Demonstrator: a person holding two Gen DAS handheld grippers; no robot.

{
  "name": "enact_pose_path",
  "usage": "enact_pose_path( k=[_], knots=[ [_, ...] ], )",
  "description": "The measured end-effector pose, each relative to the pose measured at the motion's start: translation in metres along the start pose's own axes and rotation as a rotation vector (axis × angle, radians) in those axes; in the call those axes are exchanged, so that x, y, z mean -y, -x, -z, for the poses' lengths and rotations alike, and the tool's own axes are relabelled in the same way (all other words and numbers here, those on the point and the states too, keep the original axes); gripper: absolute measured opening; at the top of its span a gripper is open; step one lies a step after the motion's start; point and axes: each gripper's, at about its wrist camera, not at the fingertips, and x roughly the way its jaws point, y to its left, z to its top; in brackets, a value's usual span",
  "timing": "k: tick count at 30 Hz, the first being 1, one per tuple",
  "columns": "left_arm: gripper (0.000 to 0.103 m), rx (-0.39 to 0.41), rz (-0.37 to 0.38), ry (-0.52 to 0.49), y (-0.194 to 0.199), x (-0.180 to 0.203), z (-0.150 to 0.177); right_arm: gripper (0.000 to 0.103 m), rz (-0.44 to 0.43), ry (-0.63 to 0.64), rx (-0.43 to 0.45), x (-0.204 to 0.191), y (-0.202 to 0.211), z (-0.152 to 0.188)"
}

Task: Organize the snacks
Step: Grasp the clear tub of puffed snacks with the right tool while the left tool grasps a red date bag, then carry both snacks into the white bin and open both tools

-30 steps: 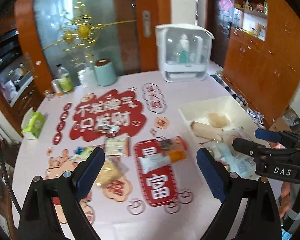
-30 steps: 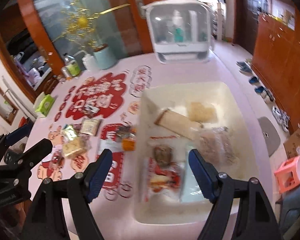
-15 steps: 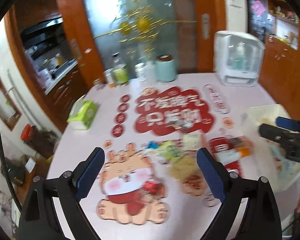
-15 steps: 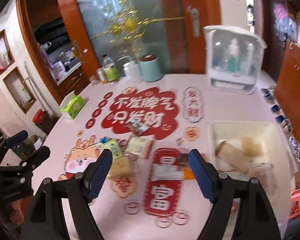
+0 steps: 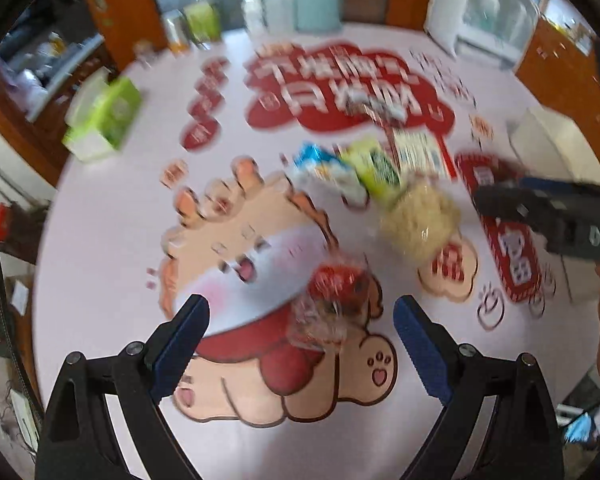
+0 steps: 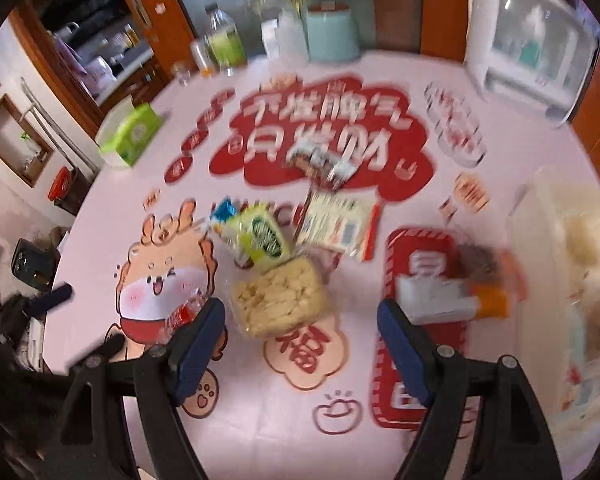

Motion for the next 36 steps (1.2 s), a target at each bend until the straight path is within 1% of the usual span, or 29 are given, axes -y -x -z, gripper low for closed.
enact_pose_path(
  k=[1,5,7,9,11,12,13,15,16,17,18,20,22,23,24,25,26,29,32,36],
  knots=[
    [0.093,-0.017,0.014,-0.009,-0.009,0.001,0.002,0.079,-0.006,-0.001,-0.015,-0.002,-0.008,0.001],
    [0.093,-0.061,0.048,-0.027,-0.036,0.000,0.003,0.079,0.014,0.017,-0.073,-0.010,-0.043,0.002],
    [0.093,-0.077,0.067,-0.034,-0.046,-0.001,0.001,0.079,-0.008,0.025,-0.118,-0.013,-0.062,0.003],
    [0.093,-0.090,0.080,-0.034,-0.054,-0.002,-0.001,0.079,-0.001,0.049,-0.122,-0.017,-0.070,0.003],
    [0.092,-0.105,0.091,-0.028,-0.062,-0.003,-0.004,0.081,0.031,0.093,-0.110,-0.023,-0.077,0.004],
    [0.091,-0.112,0.094,-0.027,-0.066,-0.003,-0.005,0.083,0.058,0.112,-0.105,-0.026,-0.080,0.004],
    [0.087,-0.120,0.095,-0.025,-0.071,-0.002,-0.006,0.087,0.071,0.124,-0.104,-0.027,-0.083,0.004],
    [0.080,-0.138,0.108,-0.024,-0.078,-0.002,-0.008,0.089,0.074,0.129,-0.105,-0.028,-0.089,0.003],
    [0.078,-0.148,0.128,-0.018,-0.082,-0.001,-0.008,0.089,0.071,0.132,-0.105,-0.029,-0.091,0.002],
    [0.073,-0.153,0.136,-0.017,-0.084,-0.001,-0.008,0.092,0.072,0.137,-0.103,-0.029,-0.092,0.001],
    [0.071,-0.162,0.140,-0.017,-0.087,0.000,-0.008,0.093,0.075,0.144,-0.105,-0.030,-0.094,0.001],
    [0.059,-0.147,0.109,-0.039,-0.087,0.005,-0.010,0.095,0.077,0.153,-0.121,-0.031,-0.100,0.001],
    [0.058,-0.145,0.098,-0.044,-0.088,0.007,-0.011,0.095,0.081,0.154,-0.120,-0.031,-0.101,0.001],
    [0.053,-0.144,0.102,-0.039,-0.087,0.007,-0.012,0.095,0.082,0.153,-0.120,-0.031,-0.101,0.001],
    [0.051,-0.145,0.101,-0.040,-0.087,0.008,-0.013,0.094,0.083,0.149,-0.121,-0.031,-0.101,0.001],
    [0.049,-0.147,0.100,-0.040,-0.087,0.008,-0.013,0.090,0.079,0.143,-0.125,-0.031,-0.101,0.001],
    [0.049,-0.153,0.104,-0.036,-0.087,0.008,-0.013,0.086,0.075,0.140,-0.125,-0.031,-0.099,0.002],
    [0.049,-0.160,0.102,-0.025,-0.084,0.008,-0.010,0.083,0.064,0.127,-0.134,-0.029,-0.095,0.004],
    [0.049,-0.142,0.089,-0.028,-0.074,0.011,-0.006,0.082,0.049,0.117,-0.135,-0.027,-0.090,0.008],
    [0.049,-0.105,0.080,-0.030,-0.051,0.017,-0.004,0.081,0.005,0.087,-0.145,-0.019,-0.078,0.021]
  ],
)
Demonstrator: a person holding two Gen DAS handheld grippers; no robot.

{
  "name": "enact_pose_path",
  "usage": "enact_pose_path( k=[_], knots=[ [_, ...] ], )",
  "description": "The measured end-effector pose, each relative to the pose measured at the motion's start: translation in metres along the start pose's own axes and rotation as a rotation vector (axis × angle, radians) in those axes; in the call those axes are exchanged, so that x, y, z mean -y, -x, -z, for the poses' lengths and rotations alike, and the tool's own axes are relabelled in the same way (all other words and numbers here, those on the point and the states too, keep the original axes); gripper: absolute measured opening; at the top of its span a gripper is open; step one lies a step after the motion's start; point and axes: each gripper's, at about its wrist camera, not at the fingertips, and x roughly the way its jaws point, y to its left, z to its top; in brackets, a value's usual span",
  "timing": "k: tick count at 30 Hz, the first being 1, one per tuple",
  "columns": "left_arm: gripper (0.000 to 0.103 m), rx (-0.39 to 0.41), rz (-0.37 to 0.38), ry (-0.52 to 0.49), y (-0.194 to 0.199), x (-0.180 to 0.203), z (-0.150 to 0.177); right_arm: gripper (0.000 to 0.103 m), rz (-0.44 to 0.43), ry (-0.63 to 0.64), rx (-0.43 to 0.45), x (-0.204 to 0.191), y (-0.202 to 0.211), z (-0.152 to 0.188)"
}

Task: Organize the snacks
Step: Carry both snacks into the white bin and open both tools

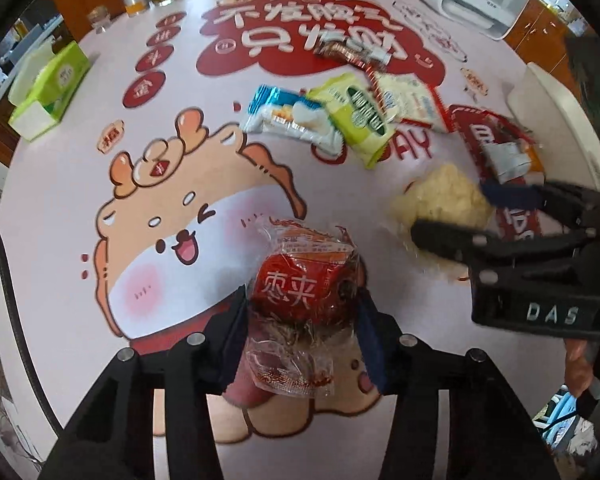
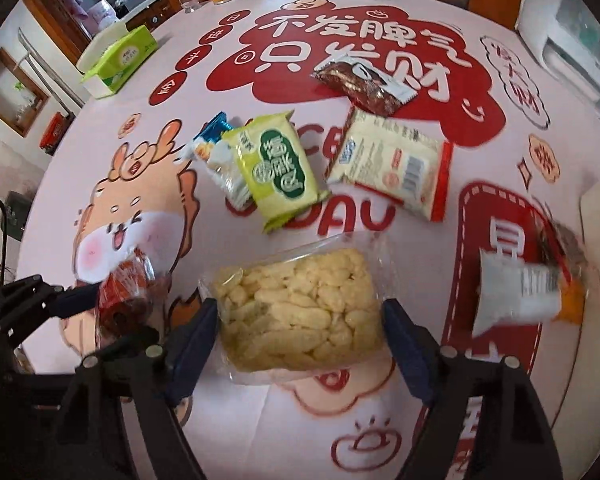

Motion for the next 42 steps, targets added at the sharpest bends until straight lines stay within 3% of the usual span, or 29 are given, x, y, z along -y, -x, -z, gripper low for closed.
enact_pose_path(
  k=[9,18,25,31,42],
  knots=[
    [0.049,0.095,-0.003,-0.016,0.058,0.036,0.001,0.081,-0.072,-0.018,0.082,0.017,0.066,0.043],
    [0.049,0.190,0.040,-0.105,0.097,0.133,-0.012,0.081,-0.068,-0.064,0.251,0.076,0.156,0.076],
    [0.049,0.254,0.085,-0.191,0.116,0.223,-0.035,0.081,-0.009,-0.144,0.357,0.152,0.212,0.108],
    [0.049,0.310,0.097,-0.239,0.121,0.290,-0.072,0.081,0.065,-0.202,0.392,0.217,0.235,0.125],
    [0.050,0.361,0.076,-0.296,0.112,0.369,-0.145,0.081,0.211,-0.245,0.448,0.301,0.263,0.109]
  ],
)
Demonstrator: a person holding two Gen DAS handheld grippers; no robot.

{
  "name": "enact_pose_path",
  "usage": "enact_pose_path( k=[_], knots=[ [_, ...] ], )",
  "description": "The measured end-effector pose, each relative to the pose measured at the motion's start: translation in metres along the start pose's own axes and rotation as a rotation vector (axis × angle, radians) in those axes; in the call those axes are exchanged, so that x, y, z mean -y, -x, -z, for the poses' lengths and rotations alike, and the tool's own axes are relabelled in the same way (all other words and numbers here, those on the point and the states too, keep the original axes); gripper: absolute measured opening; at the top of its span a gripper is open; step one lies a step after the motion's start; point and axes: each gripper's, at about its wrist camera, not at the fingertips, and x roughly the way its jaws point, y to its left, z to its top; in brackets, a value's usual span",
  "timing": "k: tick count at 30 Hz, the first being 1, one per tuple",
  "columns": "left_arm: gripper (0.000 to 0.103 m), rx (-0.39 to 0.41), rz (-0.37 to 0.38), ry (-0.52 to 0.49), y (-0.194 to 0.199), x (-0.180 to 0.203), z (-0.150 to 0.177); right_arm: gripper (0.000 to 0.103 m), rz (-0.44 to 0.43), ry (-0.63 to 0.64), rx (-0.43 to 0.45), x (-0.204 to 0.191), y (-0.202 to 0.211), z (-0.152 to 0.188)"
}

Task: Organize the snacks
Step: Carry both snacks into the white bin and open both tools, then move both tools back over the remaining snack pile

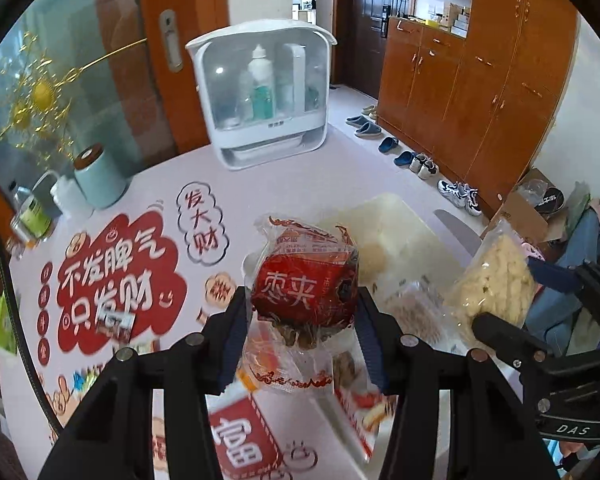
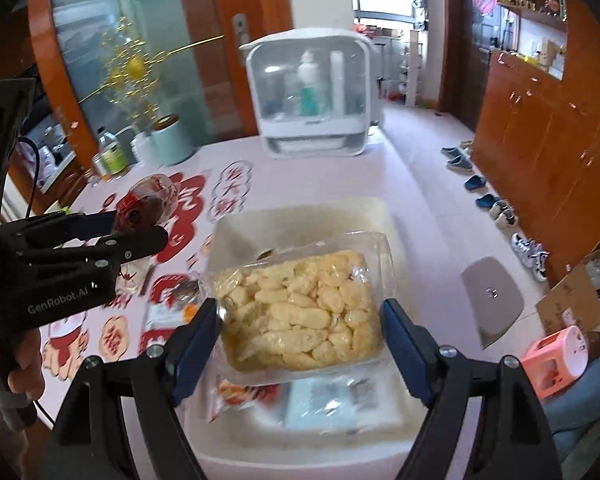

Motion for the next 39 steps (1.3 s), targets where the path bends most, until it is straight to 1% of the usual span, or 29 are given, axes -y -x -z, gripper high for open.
enact_pose_path(
  k=[2,7,9,10,11,12,14,16,18,19,20,22,27,33,39],
  knots=[
    [0.050,-0.013,0.001,0.002,-0.012,0.003,-0.010,0.081,0.015,0.002,0.008,0.008,-0.004,-0.010],
    [0.050,-0.025,0.000,0.001,-0.033,0.010,-0.026,0.081,0.042,0.010,-0.005,0.019,-0.025,-0.026],
    [0.051,-0.033,-0.003,0.002,-0.041,0.011,-0.030,0.081,0.043,0.016,-0.017,0.020,-0.033,-0.029],
    [0.054,-0.037,-0.004,0.004,-0.045,0.011,-0.033,0.081,0.045,0.018,-0.026,0.021,-0.037,-0.029],
    [0.060,-0.037,-0.005,0.007,-0.047,0.012,-0.035,0.082,0.047,0.019,-0.033,0.022,-0.041,-0.030],
    [0.064,-0.034,-0.007,0.010,-0.049,0.011,-0.036,0.082,0.048,0.023,-0.039,0.021,-0.046,-0.030],
    [0.085,-0.020,-0.008,0.017,-0.051,0.011,-0.039,0.082,0.059,0.029,-0.051,0.020,-0.053,-0.030],
    [0.093,-0.001,-0.005,0.027,-0.049,0.009,-0.041,0.082,0.063,0.033,-0.074,0.019,-0.062,-0.028],
    [0.094,0.002,0.011,0.026,-0.048,0.008,-0.043,0.084,0.056,0.027,-0.088,0.020,-0.068,-0.025],
    [0.094,-0.004,0.021,0.025,-0.048,0.008,-0.042,0.087,0.053,0.020,-0.098,0.021,-0.072,-0.023],
    [0.094,-0.008,0.023,0.022,-0.049,0.008,-0.042,0.095,0.053,0.017,-0.100,0.022,-0.073,-0.022],
    [0.094,-0.010,0.011,0.011,-0.048,0.008,-0.040,0.101,0.057,0.016,-0.086,0.021,-0.073,-0.019],
    [0.094,-0.003,0.007,0.001,-0.043,0.006,-0.034,0.103,0.059,0.027,-0.052,0.018,-0.067,-0.018],
    [0.094,0.012,0.003,-0.007,-0.031,0.003,-0.029,0.103,0.052,0.014,-0.050,0.012,-0.066,-0.020],
    [0.094,0.025,0.015,0.011,-0.017,-0.008,-0.018,0.103,0.024,-0.008,-0.065,0.003,-0.064,-0.017]
  ],
)
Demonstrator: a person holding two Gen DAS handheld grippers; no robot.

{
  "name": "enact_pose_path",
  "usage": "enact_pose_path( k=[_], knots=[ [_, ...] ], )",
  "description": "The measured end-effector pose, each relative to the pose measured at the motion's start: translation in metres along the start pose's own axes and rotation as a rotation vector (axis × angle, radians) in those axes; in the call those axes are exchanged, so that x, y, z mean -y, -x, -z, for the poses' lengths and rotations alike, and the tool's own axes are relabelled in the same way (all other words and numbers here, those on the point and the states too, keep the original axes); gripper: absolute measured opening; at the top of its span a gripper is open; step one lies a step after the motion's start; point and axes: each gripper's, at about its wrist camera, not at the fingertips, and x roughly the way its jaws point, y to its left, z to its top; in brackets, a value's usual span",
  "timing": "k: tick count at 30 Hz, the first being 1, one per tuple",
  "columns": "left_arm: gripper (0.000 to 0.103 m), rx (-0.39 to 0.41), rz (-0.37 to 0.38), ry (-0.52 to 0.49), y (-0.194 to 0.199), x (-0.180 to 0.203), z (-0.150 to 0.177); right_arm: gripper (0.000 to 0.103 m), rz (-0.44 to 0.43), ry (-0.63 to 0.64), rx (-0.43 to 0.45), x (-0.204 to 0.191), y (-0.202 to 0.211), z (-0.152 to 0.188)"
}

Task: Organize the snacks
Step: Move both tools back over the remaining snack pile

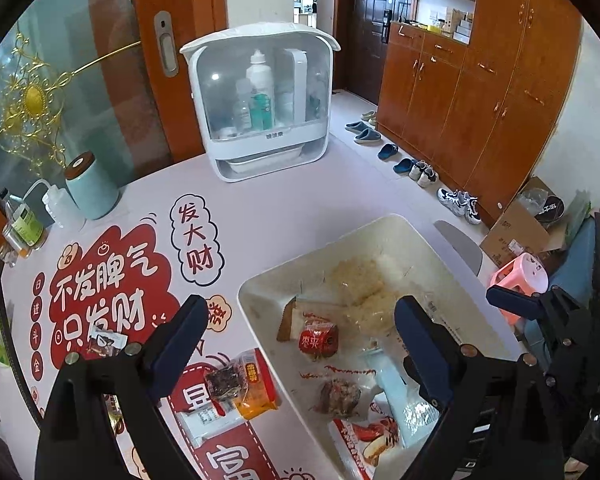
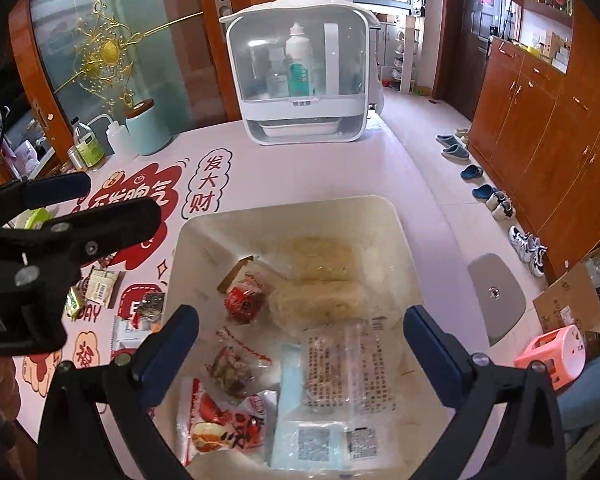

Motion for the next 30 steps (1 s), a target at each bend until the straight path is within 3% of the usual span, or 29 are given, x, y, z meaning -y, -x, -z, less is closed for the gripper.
enact_pose_path(
  k=[8,18,30],
  knots=[
    [0.094,0.016,-0.011,-0.004,0.025,-0.017,0.022,0.103,-0.017,-0.032,-0.006,-0.014,0.010,0.008],
    [0.094,-0.002,-0.025,0.014,0.061,-0.061,0.077,0.103,-0.051,-0.064,-0.031,-0.048,0.025,0.030],
    [0.094,-0.063,-0.080,0.107,0.097,-0.149,0.158,0.103,-0.094,-0.045,-0.081,-0.125,0.028,0.064]
  ],
)
